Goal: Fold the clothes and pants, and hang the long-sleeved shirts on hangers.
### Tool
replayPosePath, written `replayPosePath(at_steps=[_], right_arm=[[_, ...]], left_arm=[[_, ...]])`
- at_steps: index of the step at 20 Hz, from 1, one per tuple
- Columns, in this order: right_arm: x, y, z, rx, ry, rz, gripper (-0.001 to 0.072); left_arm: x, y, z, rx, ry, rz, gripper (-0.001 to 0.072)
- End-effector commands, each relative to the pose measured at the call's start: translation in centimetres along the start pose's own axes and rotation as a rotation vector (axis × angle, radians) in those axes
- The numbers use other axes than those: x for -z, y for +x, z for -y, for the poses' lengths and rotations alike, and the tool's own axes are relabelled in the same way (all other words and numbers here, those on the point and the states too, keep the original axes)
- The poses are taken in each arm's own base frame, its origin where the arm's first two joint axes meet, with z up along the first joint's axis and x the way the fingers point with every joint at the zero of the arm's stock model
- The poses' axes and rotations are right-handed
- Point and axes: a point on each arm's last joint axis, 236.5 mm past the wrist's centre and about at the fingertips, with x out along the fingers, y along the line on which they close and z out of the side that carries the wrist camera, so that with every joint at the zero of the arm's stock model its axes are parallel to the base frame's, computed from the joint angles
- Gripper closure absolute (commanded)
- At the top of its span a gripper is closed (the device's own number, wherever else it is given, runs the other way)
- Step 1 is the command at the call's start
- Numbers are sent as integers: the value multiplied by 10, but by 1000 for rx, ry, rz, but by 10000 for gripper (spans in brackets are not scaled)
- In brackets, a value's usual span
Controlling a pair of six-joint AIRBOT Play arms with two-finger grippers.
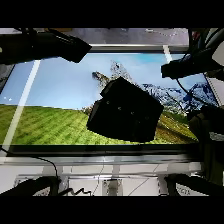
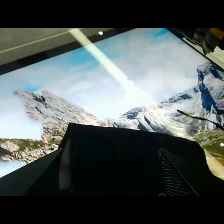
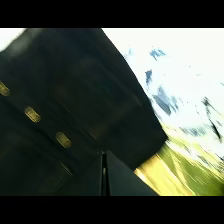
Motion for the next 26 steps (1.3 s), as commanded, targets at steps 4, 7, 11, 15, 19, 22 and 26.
replayPosePath(at_steps=[4,7,11,15,19,22,26], right_arm=[[159,75,-10,-382,16,-409,688],[221,91,-53,-666,145,-391,688],[291,145,-67,-614,365,-416,346],[308,177,-70,-544,523,-345,283],[299,181,-69,-551,495,-281,296],[275,176,-79,-630,429,-167,386],[271,154,-104,-780,290,-129,392]], left_arm=[[0,0,0,0,0,-1,2],[0,0,0,1,-1,0,2],[0,0,1,3,-6,1,2],[0,0,2,9,-9,2,2],[-1,0,2,9,-9,3,2],[-3,0,1,5,-9,12,2],[1,0,-9,-39,21,-4,2]])
